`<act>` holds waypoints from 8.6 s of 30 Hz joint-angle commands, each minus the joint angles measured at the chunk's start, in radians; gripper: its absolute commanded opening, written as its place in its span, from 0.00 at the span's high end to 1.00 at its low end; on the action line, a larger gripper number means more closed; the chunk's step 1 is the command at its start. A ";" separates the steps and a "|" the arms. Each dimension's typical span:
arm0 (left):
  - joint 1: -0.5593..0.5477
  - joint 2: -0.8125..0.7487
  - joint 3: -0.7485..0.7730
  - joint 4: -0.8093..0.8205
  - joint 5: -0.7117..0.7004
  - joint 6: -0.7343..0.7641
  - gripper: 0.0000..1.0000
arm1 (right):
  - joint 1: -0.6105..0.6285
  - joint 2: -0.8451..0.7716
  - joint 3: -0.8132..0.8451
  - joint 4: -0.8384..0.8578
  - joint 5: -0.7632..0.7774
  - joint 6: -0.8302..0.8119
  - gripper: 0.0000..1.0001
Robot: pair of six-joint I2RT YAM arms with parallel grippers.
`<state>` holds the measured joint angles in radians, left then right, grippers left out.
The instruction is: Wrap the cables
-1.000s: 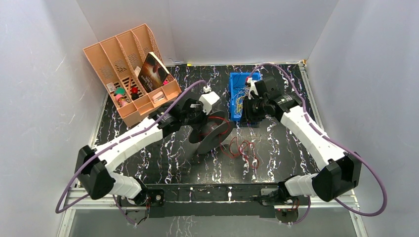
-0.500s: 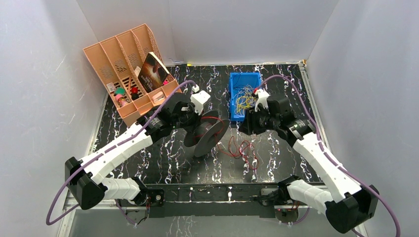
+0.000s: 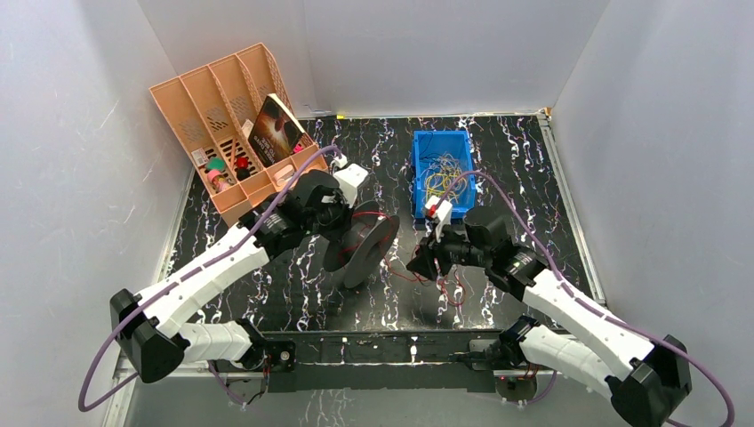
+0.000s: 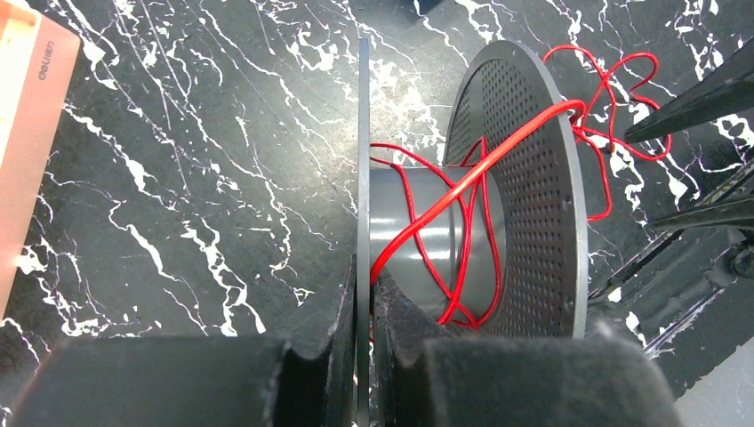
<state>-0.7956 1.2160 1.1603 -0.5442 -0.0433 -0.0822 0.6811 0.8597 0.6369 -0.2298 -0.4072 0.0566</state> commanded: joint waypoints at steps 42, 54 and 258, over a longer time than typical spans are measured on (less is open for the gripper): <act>0.000 -0.162 0.058 -0.086 -0.040 -0.061 1.00 | 0.133 0.162 -0.024 0.263 0.336 -0.036 1.00; 0.000 -0.230 0.094 -0.170 0.044 -0.044 1.00 | 0.005 0.144 0.078 0.109 0.692 0.155 1.00; -0.001 -0.394 0.158 0.130 0.170 -0.026 1.00 | 0.304 -0.047 -0.354 0.697 0.305 0.510 0.43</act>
<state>-0.7959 0.8368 1.2690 -0.5053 0.1303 -0.0780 0.9894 0.8062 0.2817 0.4191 -0.0486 0.5545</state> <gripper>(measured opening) 0.063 0.571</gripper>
